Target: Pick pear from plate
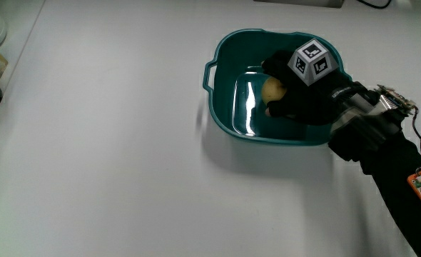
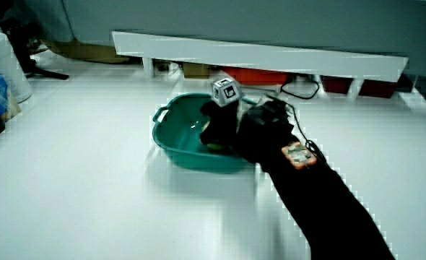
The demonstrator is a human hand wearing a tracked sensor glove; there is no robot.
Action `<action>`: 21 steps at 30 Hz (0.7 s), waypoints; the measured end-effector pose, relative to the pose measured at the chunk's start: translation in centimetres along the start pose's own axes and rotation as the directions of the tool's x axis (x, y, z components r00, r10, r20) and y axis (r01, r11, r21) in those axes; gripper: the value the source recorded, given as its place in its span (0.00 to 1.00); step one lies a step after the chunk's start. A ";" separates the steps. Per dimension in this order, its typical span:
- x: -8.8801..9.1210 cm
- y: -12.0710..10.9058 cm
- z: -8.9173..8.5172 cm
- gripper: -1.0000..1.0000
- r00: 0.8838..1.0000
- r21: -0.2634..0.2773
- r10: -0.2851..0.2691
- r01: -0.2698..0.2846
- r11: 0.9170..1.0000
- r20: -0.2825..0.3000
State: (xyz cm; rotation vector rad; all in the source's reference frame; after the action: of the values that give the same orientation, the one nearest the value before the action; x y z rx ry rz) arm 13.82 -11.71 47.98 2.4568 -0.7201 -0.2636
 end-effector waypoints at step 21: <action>-0.5 0.4 -0.1 0.90 0.998 0.049 0.000 -0.004 0.999 0.062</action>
State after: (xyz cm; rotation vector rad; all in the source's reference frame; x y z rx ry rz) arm 13.26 -11.63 48.29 2.5038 -0.7638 -0.3261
